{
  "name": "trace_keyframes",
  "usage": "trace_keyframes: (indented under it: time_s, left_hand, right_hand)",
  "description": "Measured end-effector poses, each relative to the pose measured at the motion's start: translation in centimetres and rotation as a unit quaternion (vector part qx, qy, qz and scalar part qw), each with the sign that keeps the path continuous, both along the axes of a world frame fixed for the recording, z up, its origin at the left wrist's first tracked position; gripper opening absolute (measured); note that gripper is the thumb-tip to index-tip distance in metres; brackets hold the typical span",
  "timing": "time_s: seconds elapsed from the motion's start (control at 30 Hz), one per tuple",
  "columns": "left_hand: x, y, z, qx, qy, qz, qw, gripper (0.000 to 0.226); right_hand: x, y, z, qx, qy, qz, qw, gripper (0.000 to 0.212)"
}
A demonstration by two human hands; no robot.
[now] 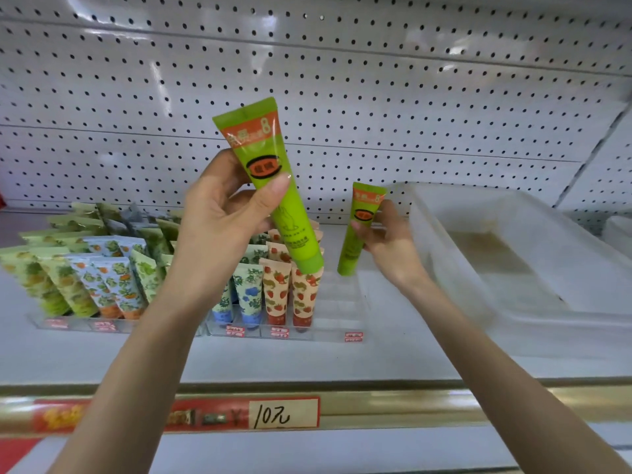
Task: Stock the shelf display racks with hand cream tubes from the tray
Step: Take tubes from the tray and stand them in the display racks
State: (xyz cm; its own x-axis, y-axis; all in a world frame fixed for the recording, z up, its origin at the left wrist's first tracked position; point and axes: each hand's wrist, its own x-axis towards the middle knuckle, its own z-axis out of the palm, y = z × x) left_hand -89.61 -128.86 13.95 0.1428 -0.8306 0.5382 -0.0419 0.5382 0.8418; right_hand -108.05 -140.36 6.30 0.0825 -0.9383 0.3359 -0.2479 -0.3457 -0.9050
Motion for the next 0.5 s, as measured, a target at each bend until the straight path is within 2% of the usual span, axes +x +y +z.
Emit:
trace_keyframes:
  time_s: [0.17,0.4,0.5]
  left_hand:
    - [0.09,0.12,-0.06,0.004,0.001,-0.003,1.000,0.020]
    - [-0.27,0.38,0.03,0.010,-0.003,-0.018,1.000,0.019]
    - [-0.72,0.37,-0.16,0.014,-0.007,-0.022,1.000,0.019]
  right_hand:
    - [0.52,-0.15,-0.43,0.003,0.058,0.015,0.998,0.025]
    - [0.08,0.07,-0.46,0.013,0.069,0.023,0.997,0.022]
    - [-0.30,0.39,-0.42,0.021,0.083,0.031,0.996,0.034]
